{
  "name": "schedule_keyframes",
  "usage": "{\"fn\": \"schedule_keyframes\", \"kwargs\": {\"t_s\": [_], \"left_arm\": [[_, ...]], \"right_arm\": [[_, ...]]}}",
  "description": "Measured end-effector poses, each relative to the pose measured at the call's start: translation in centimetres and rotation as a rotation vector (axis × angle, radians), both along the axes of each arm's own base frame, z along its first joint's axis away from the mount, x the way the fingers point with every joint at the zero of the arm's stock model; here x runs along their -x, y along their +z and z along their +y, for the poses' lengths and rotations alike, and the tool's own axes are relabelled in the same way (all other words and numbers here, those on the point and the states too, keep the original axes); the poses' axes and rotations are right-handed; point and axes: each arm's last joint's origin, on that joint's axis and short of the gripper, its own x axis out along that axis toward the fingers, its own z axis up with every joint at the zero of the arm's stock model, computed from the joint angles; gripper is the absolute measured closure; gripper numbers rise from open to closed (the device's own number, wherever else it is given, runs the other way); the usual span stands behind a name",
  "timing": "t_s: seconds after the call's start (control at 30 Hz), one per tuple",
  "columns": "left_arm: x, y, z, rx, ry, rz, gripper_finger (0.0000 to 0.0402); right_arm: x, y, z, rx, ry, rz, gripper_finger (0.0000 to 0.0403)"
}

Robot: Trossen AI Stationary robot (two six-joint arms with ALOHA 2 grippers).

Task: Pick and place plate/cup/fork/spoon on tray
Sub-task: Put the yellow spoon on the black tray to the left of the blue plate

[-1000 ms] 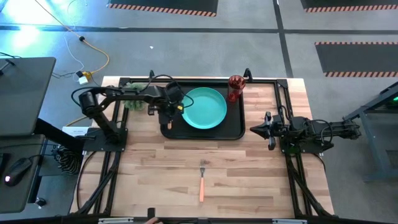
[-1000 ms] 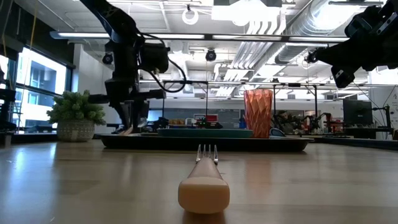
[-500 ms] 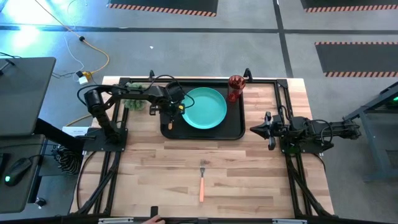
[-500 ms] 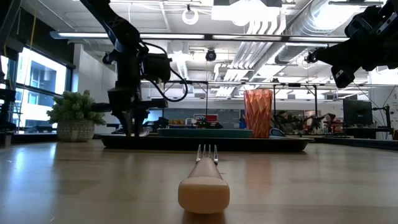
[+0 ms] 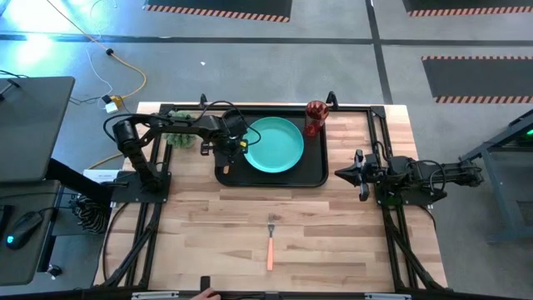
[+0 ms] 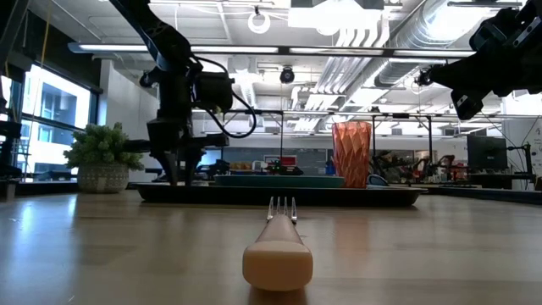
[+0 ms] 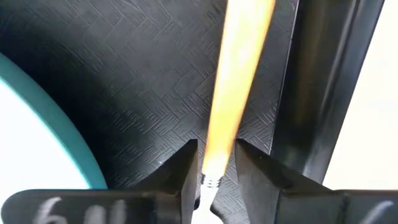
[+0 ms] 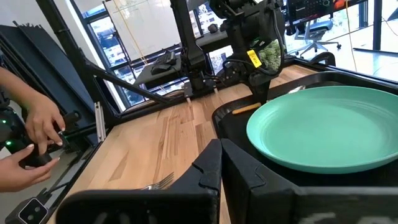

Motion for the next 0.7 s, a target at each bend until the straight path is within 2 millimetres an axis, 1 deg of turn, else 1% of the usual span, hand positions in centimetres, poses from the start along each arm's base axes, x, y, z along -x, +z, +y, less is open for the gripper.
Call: {"fn": "schedule_keyframes", "kwargs": {"t_s": [0.13, 0.7], "left_arm": [[0.0, 0.0, 0.0, 0.002, 0.014, -0.001, 0.0295], [-0.05, 0.0, -0.16, 0.03, 0.033, -0.012, 0.0293]], "right_arm": [[0.0, 0.0, 0.0, 0.0, 0.0, 0.0, 0.0403], [0.0, 0.01, 0.0, 0.0, 0.0, 0.0, 0.0403]]}}
